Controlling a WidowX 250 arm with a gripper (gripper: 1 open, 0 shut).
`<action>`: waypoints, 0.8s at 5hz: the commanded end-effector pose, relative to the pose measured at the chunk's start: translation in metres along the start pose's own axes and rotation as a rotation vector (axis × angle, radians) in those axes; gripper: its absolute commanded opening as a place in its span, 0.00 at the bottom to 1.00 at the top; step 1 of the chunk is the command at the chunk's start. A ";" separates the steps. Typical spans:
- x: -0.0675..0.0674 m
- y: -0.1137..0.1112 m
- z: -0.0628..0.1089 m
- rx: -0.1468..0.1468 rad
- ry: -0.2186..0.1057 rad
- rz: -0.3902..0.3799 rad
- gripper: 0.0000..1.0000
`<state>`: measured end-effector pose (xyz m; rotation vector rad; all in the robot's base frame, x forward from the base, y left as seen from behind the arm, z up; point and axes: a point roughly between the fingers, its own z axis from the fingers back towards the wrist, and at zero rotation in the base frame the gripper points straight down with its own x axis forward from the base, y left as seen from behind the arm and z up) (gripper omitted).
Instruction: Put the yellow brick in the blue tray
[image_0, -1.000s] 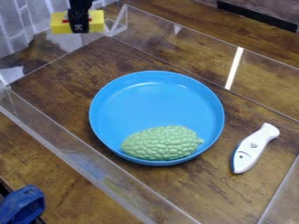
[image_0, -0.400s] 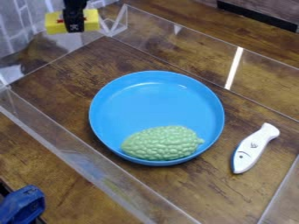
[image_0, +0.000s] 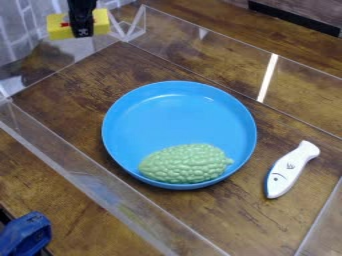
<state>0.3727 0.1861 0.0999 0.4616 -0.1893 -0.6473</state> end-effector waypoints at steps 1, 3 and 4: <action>0.010 0.019 0.034 0.093 -0.053 0.027 0.00; 0.010 0.025 0.028 0.102 -0.037 0.050 0.00; 0.010 0.025 0.027 0.105 -0.032 0.062 0.00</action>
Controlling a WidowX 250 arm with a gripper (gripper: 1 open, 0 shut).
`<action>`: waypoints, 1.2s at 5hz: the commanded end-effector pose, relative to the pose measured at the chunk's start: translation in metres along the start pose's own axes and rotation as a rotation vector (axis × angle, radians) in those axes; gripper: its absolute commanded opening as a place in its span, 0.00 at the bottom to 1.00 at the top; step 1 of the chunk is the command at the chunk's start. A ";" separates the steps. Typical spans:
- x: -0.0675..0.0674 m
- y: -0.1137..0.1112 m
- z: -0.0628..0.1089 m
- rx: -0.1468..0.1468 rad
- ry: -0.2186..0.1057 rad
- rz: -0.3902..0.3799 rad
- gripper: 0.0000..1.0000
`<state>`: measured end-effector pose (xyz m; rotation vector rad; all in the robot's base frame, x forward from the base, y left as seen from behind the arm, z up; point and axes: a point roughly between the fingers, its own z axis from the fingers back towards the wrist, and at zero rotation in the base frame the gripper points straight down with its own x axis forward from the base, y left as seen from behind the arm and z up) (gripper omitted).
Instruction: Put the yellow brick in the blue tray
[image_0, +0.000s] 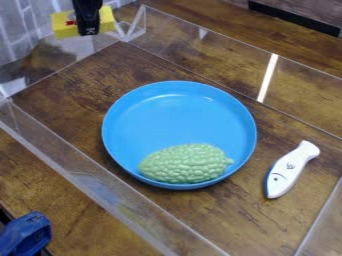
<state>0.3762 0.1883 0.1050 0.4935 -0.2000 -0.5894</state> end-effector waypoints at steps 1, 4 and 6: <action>0.011 0.017 0.021 0.071 -0.044 0.021 0.00; 0.026 0.003 0.030 0.068 -0.063 0.033 0.00; 0.056 -0.029 0.063 0.044 -0.115 0.042 0.00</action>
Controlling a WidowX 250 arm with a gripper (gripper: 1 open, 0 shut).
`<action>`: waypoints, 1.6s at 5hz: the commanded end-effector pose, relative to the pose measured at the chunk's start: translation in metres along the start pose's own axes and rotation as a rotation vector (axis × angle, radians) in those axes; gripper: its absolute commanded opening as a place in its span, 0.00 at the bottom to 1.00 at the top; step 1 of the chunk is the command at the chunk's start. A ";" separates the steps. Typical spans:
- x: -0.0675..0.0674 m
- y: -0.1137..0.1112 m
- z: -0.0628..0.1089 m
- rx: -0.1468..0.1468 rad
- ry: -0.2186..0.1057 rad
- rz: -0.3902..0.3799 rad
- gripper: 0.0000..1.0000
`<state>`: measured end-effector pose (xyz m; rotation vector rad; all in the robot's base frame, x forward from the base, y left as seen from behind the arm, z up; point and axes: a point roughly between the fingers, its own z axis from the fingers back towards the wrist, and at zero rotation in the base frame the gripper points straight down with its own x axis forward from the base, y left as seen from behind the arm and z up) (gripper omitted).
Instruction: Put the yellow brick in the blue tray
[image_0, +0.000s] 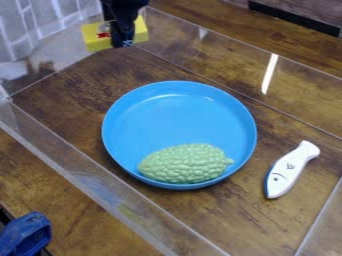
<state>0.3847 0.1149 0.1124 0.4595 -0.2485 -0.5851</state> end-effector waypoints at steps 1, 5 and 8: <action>0.016 0.001 0.046 0.057 -0.094 0.024 0.00; 0.028 -0.047 0.070 0.021 -0.178 0.049 0.00; 0.033 -0.067 0.068 -0.001 -0.206 0.047 0.00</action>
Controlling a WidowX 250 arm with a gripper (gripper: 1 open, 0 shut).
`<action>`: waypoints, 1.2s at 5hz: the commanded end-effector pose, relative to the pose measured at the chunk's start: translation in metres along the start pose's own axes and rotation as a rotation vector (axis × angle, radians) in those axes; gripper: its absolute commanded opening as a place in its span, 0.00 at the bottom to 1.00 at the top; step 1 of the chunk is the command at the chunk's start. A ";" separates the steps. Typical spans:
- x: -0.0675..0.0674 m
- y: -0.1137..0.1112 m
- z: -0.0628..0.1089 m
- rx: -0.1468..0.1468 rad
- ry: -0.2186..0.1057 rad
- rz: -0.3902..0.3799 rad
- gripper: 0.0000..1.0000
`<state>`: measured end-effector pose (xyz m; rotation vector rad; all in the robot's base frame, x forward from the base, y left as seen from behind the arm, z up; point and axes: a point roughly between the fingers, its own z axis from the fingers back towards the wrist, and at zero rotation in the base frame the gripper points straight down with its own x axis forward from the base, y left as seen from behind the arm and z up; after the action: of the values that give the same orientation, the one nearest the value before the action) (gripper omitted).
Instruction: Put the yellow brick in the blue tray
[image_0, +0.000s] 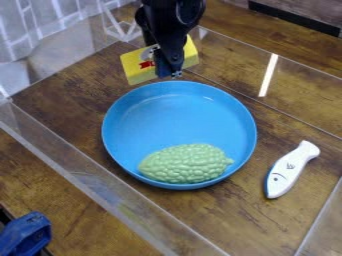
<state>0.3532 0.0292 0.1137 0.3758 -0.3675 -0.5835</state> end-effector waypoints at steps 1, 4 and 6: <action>0.011 0.006 0.024 0.028 -0.080 0.001 0.00; 0.008 0.002 0.028 0.006 -0.099 -0.035 0.00; 0.007 -0.006 0.026 -0.009 -0.109 -0.061 0.00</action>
<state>0.3420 0.0201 0.1096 0.3322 -0.3792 -0.6607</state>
